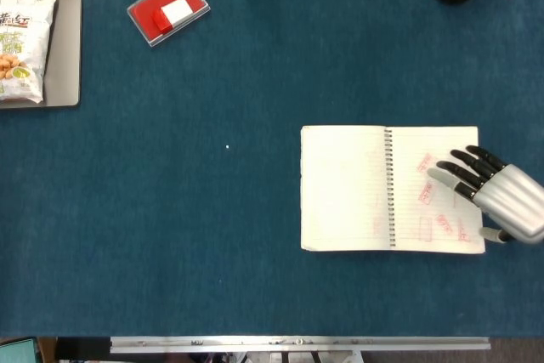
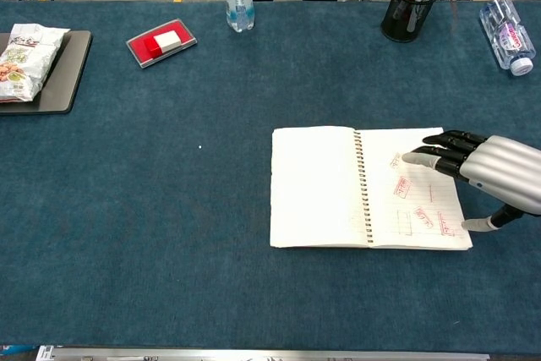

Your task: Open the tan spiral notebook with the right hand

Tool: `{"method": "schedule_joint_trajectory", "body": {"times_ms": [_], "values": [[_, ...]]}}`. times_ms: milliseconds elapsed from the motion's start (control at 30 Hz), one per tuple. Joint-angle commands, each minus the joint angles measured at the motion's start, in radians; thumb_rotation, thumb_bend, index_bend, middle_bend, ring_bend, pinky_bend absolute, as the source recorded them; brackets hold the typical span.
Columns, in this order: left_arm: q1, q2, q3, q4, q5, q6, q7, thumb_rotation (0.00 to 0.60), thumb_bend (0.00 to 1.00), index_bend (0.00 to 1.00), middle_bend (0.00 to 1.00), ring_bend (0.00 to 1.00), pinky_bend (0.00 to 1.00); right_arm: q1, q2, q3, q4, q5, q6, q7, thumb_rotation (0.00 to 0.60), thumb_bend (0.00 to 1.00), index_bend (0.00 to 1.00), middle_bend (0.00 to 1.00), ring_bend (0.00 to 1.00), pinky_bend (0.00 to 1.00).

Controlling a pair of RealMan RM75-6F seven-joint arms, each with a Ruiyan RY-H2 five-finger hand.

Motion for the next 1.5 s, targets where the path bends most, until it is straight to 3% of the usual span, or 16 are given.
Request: {"method": "schedule_joint_trajectory", "body": {"times_ms": [33, 400, 667, 1067, 1233, 1500], "values": [[0.0, 0.0, 0.0, 0.0, -0.001, -0.001, 0.0, 0.6, 0.25, 0.49, 0.24, 0.1, 0.26, -0.002, -0.003, 0.001, 0.004, -0.003, 0.005, 0.007, 0.6, 0.03, 0.01, 0.12, 0.03, 0.1], [0.001, 0.0, 0.0, 0.0, 0.004, 0.004, -0.002, 0.6, 0.25, 0.49, 0.24, 0.1, 0.26, -0.024, 0.061, 0.065, -0.093, -0.019, 0.181, 0.017, 0.6, 0.03, 0.01, 0.12, 0.03, 0.1], [-0.006, -0.015, -0.006, 0.021, 0.035, 0.028, -0.03, 0.6, 0.25, 0.49, 0.24, 0.1, 0.26, -0.096, 0.133, 0.144, -0.226, 0.063, 0.305, -0.054, 0.6, 0.03, 0.01, 0.12, 0.03, 0.1], [-0.033, -0.051, -0.017, 0.071, 0.077, 0.04, -0.076, 0.6, 0.25, 0.47, 0.24, 0.1, 0.27, -0.232, 0.227, 0.188, -0.365, 0.251, 0.351, -0.156, 0.6, 0.03, 0.03, 0.12, 0.03, 0.1], [-0.041, -0.061, -0.019, 0.082, 0.083, 0.042, -0.089, 0.6, 0.25, 0.46, 0.24, 0.1, 0.27, -0.263, 0.232, 0.214, -0.356, 0.31, 0.353, -0.096, 0.6, 0.03, 0.04, 0.12, 0.03, 0.1], [-0.059, -0.074, -0.02, 0.098, 0.076, 0.016, -0.088, 0.6, 0.25, 0.46, 0.25, 0.1, 0.27, -0.277, 0.24, 0.25, -0.33, 0.317, 0.364, -0.038, 0.6, 0.03, 0.04, 0.12, 0.03, 0.1]]}}
